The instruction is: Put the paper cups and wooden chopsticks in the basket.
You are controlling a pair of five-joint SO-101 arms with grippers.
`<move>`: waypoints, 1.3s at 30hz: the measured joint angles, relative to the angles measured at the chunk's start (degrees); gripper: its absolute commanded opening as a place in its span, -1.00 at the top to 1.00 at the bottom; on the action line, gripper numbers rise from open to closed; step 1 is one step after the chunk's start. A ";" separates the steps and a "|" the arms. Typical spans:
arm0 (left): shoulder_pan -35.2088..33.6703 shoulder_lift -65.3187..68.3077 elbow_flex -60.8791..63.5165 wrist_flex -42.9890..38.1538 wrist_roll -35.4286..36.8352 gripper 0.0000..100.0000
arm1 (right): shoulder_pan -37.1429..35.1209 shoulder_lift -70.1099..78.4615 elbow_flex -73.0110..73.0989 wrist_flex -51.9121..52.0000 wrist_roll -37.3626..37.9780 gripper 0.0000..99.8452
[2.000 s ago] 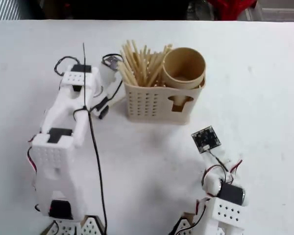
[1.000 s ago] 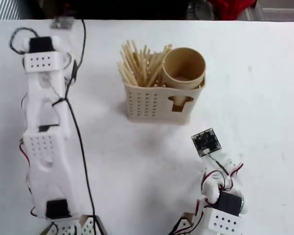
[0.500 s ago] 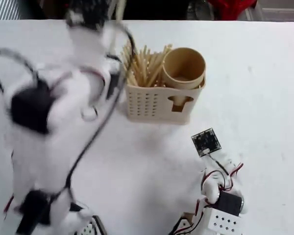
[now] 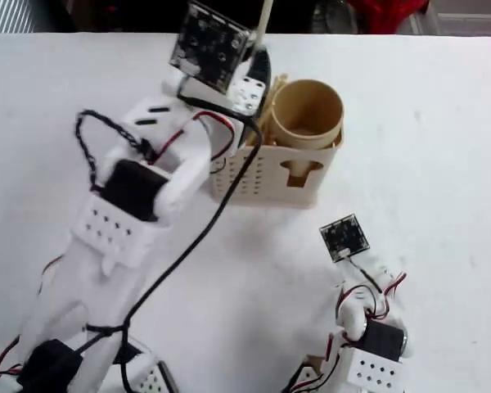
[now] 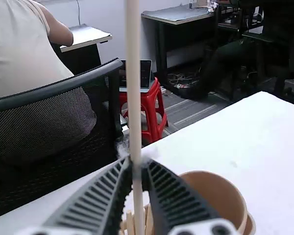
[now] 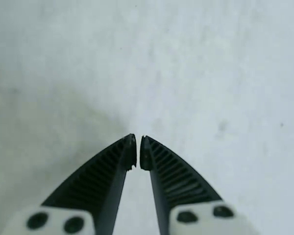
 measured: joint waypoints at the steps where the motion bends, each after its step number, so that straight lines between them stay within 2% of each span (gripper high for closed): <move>1: 0.00 0.00 2.11 -2.02 -0.09 0.95 | 0.00 0.00 0.00 0.00 0.00 0.94; 8: -0.88 0.00 13.19 -9.49 -0.18 0.94 | 0.00 0.00 0.00 0.00 0.00 0.94; 13: -3.16 0.09 14.59 -9.85 -0.18 0.79 | 0.00 0.00 0.00 0.00 0.00 0.94; 22: -3.43 -4.48 15.12 -8.00 -0.18 0.79 | 0.00 0.00 0.00 0.00 0.00 0.94; 29: -4.92 -12.40 15.12 -1.58 -0.18 0.79 | 0.00 0.00 0.00 0.00 0.09 0.95; 39: -18.46 -26.11 18.20 16.18 -0.18 0.78 | 0.00 0.00 0.00 0.00 0.09 0.95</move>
